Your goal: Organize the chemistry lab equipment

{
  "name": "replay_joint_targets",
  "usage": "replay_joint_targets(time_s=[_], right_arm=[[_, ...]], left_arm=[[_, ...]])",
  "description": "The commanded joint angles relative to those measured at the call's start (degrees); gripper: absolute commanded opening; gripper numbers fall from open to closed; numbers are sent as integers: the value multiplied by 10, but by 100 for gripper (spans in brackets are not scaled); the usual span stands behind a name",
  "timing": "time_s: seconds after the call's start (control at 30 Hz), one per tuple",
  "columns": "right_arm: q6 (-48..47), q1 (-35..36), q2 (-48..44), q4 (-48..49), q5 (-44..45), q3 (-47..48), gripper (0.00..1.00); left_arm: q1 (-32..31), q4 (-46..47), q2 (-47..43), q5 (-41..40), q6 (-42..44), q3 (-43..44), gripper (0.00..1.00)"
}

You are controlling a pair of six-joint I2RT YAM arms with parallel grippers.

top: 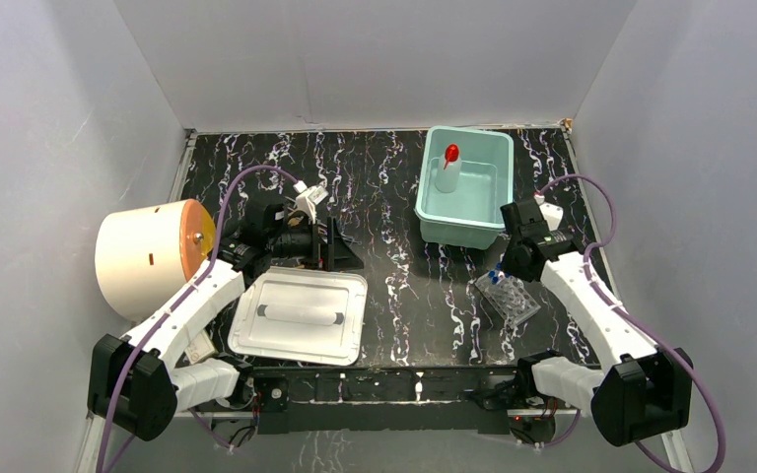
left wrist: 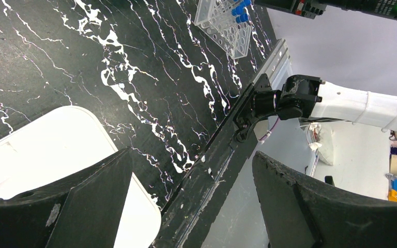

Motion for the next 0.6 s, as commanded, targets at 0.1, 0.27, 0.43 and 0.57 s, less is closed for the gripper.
replay_joint_targets(time_s=[0.1,0.27,0.43,0.57], right_arm=[[6,-8,-3,1,21,23,35],[-2,-27,21,14,37,17,35],[-17,-47,36,47,0,14,36],[-20,-57,44,69,-40,-5,36]], left_arm=[[-2,-3,-4,10,8,6,84],[-2,-4,-4,12,9,4,84],[-2,-5,-3,11,10,3,84],[-2,-5,-2,11,10,3,84]])
